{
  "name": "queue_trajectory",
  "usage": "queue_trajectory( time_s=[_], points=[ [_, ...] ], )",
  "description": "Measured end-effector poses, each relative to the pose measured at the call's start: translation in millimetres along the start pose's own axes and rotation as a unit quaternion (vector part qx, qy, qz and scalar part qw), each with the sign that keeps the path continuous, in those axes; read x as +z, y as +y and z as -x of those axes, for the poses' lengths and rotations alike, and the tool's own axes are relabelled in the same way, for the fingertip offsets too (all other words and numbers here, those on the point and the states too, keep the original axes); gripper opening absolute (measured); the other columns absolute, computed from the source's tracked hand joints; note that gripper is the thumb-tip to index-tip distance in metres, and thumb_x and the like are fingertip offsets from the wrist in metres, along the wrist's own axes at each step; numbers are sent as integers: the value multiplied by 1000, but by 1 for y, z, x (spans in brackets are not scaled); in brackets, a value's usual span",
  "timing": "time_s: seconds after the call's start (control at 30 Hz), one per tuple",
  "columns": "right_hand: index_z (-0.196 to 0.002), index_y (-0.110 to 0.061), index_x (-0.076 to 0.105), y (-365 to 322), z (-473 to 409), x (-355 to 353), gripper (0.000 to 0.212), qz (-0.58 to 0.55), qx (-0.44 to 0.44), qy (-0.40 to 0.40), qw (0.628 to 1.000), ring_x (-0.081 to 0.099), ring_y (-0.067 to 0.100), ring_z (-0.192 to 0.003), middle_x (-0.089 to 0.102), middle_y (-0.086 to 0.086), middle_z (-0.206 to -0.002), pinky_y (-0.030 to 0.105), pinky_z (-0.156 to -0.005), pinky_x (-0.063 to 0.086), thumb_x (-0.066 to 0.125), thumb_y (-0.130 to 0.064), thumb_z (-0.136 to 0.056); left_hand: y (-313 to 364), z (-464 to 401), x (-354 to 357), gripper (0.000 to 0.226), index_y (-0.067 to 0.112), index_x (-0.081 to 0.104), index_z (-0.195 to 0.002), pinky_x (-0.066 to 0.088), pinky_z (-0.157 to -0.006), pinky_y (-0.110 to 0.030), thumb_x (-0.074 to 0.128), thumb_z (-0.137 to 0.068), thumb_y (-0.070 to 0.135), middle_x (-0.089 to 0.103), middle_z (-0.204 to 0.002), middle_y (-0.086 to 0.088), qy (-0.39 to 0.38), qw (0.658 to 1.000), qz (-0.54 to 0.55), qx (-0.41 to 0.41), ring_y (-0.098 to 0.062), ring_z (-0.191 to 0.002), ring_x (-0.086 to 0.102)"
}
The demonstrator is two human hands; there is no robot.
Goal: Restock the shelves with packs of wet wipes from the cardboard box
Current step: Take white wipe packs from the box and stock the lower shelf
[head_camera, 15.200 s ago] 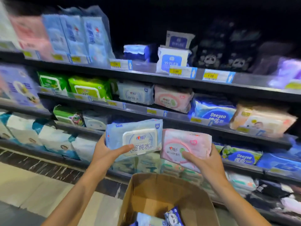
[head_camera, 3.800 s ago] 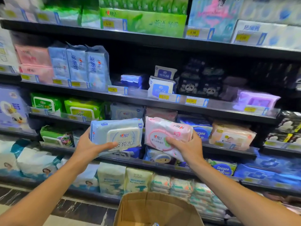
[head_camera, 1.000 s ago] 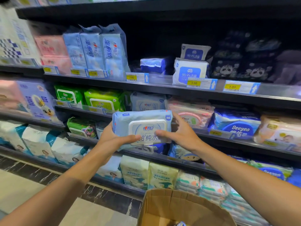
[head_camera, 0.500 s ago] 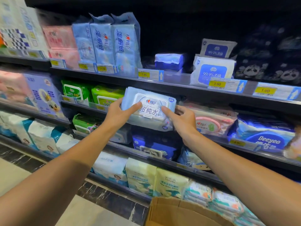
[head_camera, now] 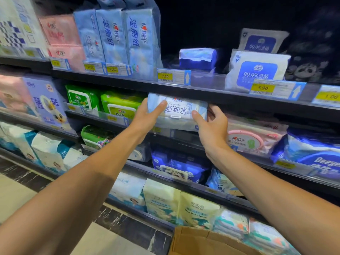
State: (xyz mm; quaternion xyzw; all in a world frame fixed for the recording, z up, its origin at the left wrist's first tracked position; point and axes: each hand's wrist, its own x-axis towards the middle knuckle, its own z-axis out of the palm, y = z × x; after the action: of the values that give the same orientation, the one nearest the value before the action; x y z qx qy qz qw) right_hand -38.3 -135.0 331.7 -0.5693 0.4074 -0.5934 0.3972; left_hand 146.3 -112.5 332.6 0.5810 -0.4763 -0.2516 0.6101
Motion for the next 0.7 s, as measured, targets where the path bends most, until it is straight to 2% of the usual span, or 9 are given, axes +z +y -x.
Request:
queue_trajectory(
  time_s=[0.13,0.17,0.23,0.27,0.33,0.4,0.5,0.6,0.7],
  points=[
    [-111,-9,67,3,-3,11,28,-22,7,70,997,68,11,-96,72,0,-105,24,-86,54,76,-13,-85,9,-17,2,33,17,54,-101,42,-94,-30,61,-94,48,34,-126,-3,5,992,-123,2,-17,-107,47],
    [-112,-8,66,4,-6,13,30,-15,15,90,996,67,15,-99,71,2,-108,26,-85,52,77,-15,-85,10,-19,5,37,13,51,-102,39,-97,-32,59,-95,49,31,-129,-5,4,990,-140,-10,-21,-115,45],
    [-113,-11,63,11,-11,14,34,21,24,98,995,63,19,-104,67,3,-114,26,-87,49,78,-17,-84,9,-20,10,51,6,48,-127,31,-103,-30,57,-97,46,27,-146,-11,0,987,-159,-24,-25,-138,33],
    [-111,-15,60,16,-12,13,35,42,19,84,995,62,18,-105,66,3,-115,29,-91,50,79,-16,-82,6,-19,9,56,6,44,-137,28,-108,-30,59,-97,43,26,-153,-12,2,987,-161,-23,-25,-144,28],
    [-107,-20,56,28,-11,10,39,83,-3,48,995,63,20,-105,65,3,-113,39,-96,53,79,-10,-78,-4,-17,4,53,12,48,-134,34,-113,-37,66,-93,40,42,-145,-12,10,989,-149,-3,-31,-137,41],
    [-106,-19,57,38,-7,3,36,133,-18,12,991,64,20,-104,65,3,-111,44,-95,54,76,-6,-78,-14,-12,-1,52,13,51,-129,46,-105,-48,74,-87,33,56,-133,-11,18,986,-166,-11,-30,-122,55],
    [-117,-18,60,36,4,-10,40,169,-30,-52,984,61,16,-109,65,1,-119,39,-99,52,74,-8,-81,-24,-2,1,50,8,51,-129,52,-94,-49,75,-87,22,62,-125,-14,29,959,-281,-18,-33,-114,60],
    [-131,-19,56,26,16,-32,50,217,-67,-107,968,57,12,-114,59,-4,-130,31,-98,48,73,-18,-85,-25,13,5,48,12,51,-129,53,-90,-48,73,-88,26,59,-125,-10,65,954,-293,27,-31,-115,58],
    [-141,-24,49,19,30,-65,54,277,-114,-149,942,45,6,-129,49,-12,-143,22,-104,35,68,-26,-91,-27,40,11,65,14,38,-145,49,-95,-44,69,-90,28,41,-143,-6,94,934,-329,105,-26,-130,44]
  ],
)
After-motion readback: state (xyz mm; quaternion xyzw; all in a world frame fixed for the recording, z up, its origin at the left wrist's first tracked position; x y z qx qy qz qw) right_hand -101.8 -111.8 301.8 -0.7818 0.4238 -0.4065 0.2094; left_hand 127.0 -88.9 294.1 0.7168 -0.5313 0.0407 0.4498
